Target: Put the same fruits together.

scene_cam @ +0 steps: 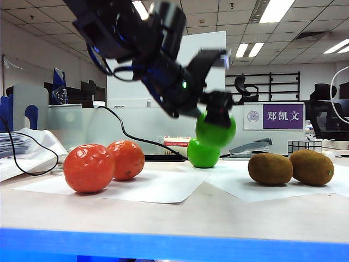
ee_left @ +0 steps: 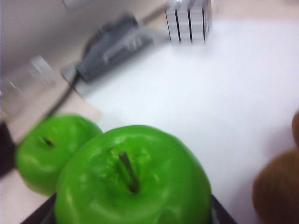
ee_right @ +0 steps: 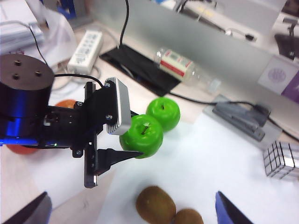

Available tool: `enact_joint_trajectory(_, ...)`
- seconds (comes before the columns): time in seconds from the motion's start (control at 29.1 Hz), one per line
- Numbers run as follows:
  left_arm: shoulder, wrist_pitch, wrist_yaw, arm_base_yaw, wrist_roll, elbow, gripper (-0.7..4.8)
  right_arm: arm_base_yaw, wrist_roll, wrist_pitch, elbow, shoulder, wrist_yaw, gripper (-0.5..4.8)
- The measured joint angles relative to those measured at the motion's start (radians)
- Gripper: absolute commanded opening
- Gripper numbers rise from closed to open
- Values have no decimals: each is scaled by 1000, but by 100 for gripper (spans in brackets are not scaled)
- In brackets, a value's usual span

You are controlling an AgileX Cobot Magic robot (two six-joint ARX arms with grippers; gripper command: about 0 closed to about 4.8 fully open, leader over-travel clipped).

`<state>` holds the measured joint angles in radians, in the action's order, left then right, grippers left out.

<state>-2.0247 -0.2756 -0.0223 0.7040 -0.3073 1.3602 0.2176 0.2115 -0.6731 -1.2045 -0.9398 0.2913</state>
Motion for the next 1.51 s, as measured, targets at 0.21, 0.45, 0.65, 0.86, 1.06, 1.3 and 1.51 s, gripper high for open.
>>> enact_joint_trajectory(0.21,-23,-2,0,0,-10,5,-5,0,41,-41,0,1,-47,479)
enact_joint_trajectory(0.45,-76,-8,0,-18,-31,6,-5,0,53,-109,0,-7,-61,479)
enact_joint_trajectory(0.65,-94,-27,5,-41,-33,6,-5,0,62,-114,0,-6,-67,479)
enact_joint_trajectory(0.86,-94,-50,-1,-44,-33,6,-5,0,65,-114,0,-6,-67,479)
enact_joint_trajectory(1.06,-96,-98,-3,-44,-33,6,-5,0,68,-113,0,-6,-67,479)
enact_joint_trajectory(1.3,-109,-93,-13,-44,-32,7,18,0,68,-113,0,-6,-66,479)
enact_joint_trajectory(1.51,-109,-98,-19,-42,-17,7,188,0,68,-112,0,-6,-64,479)
